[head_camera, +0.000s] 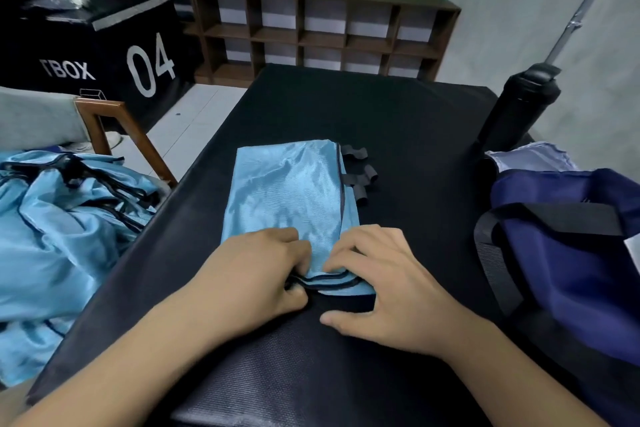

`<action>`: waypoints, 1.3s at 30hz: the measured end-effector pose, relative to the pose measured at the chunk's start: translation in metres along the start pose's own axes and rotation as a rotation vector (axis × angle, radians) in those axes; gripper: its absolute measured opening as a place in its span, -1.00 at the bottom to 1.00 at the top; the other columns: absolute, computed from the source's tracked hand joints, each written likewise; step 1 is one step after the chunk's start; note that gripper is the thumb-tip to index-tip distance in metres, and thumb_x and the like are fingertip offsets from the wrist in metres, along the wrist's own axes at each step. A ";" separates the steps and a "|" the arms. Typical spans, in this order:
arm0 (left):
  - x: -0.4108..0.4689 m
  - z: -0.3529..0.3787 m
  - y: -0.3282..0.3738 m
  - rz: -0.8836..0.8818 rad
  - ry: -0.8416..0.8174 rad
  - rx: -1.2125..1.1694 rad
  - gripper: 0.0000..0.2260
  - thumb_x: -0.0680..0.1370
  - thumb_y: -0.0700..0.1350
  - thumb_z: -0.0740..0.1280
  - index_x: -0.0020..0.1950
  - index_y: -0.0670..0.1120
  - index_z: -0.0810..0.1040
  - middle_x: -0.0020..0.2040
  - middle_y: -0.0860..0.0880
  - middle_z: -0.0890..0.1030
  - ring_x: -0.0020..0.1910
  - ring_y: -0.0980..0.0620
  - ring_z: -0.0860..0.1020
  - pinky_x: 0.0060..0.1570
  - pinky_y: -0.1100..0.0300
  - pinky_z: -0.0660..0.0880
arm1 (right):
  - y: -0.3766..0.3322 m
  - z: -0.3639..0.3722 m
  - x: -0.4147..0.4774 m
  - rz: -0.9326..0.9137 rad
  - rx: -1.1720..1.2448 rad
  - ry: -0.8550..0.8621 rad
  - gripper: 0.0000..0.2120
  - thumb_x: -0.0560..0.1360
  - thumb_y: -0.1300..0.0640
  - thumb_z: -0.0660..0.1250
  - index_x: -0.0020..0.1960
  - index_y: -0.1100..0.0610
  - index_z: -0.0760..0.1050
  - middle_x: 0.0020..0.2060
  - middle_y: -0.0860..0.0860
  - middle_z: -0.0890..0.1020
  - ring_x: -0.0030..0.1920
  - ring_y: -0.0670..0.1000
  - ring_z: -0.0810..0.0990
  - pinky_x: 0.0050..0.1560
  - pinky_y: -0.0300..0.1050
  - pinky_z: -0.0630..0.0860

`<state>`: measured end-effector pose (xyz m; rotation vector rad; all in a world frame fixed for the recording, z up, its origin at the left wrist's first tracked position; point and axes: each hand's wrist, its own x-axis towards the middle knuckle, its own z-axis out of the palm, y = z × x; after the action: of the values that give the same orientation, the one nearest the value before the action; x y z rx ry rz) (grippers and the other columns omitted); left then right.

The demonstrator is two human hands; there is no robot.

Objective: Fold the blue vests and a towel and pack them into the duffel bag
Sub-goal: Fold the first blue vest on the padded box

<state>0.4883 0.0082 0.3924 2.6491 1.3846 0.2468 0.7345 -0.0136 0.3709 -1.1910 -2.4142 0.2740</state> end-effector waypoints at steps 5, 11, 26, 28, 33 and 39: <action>-0.002 -0.012 -0.005 -0.029 0.010 -0.248 -0.87 0.45 0.13 0.30 -0.06 0.15 0.46 -0.10 0.19 0.55 -0.12 0.15 0.53 -0.17 0.19 0.48 | 0.007 -0.001 0.002 0.044 0.007 0.063 -0.64 0.50 -0.08 0.51 0.26 -0.08 0.58 0.17 -0.24 0.51 0.36 -0.13 0.46 0.44 -0.06 0.27; -0.004 -0.019 0.001 -0.047 0.022 -0.168 -0.79 0.55 0.09 0.35 0.01 0.16 0.32 -0.20 0.15 0.52 -0.21 0.15 0.48 -0.25 0.20 0.42 | 0.012 -0.003 0.001 0.118 0.119 0.181 -0.79 0.56 0.21 0.46 0.13 -0.03 0.62 0.15 -0.22 0.62 0.41 -0.10 0.49 0.42 -0.09 0.30; -0.010 -0.054 -0.023 -0.309 -0.076 -0.843 -0.82 0.63 -0.30 0.33 0.08 -0.03 0.63 -0.04 -0.05 0.73 -0.06 -0.07 0.71 -0.02 0.05 0.65 | -0.008 -0.028 0.001 0.463 0.515 0.585 -0.95 0.58 0.04 0.50 0.00 -0.03 0.64 -0.20 -0.04 0.69 -0.18 0.01 0.68 -0.12 0.06 0.62; -0.006 -0.044 -0.026 -0.397 -0.122 -0.961 -0.85 0.66 -0.28 0.31 0.18 -0.14 0.60 0.06 -0.13 0.74 0.03 -0.14 0.73 0.02 -0.11 0.69 | -0.007 -0.029 0.002 0.499 0.562 0.524 -0.72 0.53 0.02 0.55 0.19 -0.16 0.60 -0.04 -0.16 0.73 0.00 -0.09 0.72 0.05 -0.06 0.64; 0.007 -0.020 -0.030 -0.495 0.020 -1.008 -0.83 0.67 -0.10 0.41 0.07 -0.21 0.58 0.00 -0.24 0.73 -0.11 -0.07 0.74 -0.21 0.12 0.62 | 0.005 -0.021 0.003 0.593 0.476 0.341 -0.32 0.48 -0.02 0.60 0.42 -0.41 0.34 0.03 -0.15 0.73 0.07 -0.17 0.70 0.18 -0.12 0.62; 0.018 0.006 -0.038 -0.559 0.170 -0.822 -0.72 0.65 0.14 0.38 -0.09 -0.04 0.57 -0.12 -0.15 0.71 -0.27 -0.09 0.58 -0.16 0.01 0.47 | 0.015 -0.018 0.005 0.670 0.425 0.397 -0.45 0.55 -0.04 0.52 0.41 -0.38 0.37 -0.10 -0.05 0.68 -0.09 -0.10 0.66 -0.02 -0.22 0.58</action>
<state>0.4695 0.0436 0.3800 1.5558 1.5543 0.7762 0.7509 -0.0005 0.3833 -1.6178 -1.4690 0.6413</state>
